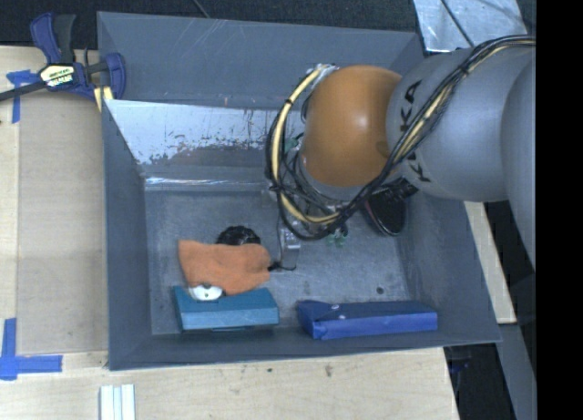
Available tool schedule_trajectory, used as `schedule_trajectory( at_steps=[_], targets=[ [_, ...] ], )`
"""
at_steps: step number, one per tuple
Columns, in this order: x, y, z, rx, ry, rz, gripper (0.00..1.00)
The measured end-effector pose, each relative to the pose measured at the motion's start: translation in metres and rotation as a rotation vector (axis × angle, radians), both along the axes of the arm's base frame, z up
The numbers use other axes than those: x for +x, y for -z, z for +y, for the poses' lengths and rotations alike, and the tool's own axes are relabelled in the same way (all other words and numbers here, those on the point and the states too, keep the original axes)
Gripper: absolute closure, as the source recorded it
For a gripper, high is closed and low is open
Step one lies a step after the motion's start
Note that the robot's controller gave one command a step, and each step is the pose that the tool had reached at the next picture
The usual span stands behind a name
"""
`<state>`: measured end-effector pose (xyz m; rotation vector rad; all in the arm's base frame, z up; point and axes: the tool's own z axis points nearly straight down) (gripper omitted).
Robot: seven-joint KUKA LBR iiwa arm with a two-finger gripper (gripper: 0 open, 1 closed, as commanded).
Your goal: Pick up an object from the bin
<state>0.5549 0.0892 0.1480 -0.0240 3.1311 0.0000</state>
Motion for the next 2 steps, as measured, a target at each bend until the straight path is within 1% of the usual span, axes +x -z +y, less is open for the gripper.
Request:
schedule_trajectory(
  at_steps=[1,2],
  targets=[
    [0.020,0.055,0.034,0.001,-0.050,0.005,0.00],
    [-0.036,0.076,0.055,0.001,-0.048,-0.002,1.00]
  ],
)
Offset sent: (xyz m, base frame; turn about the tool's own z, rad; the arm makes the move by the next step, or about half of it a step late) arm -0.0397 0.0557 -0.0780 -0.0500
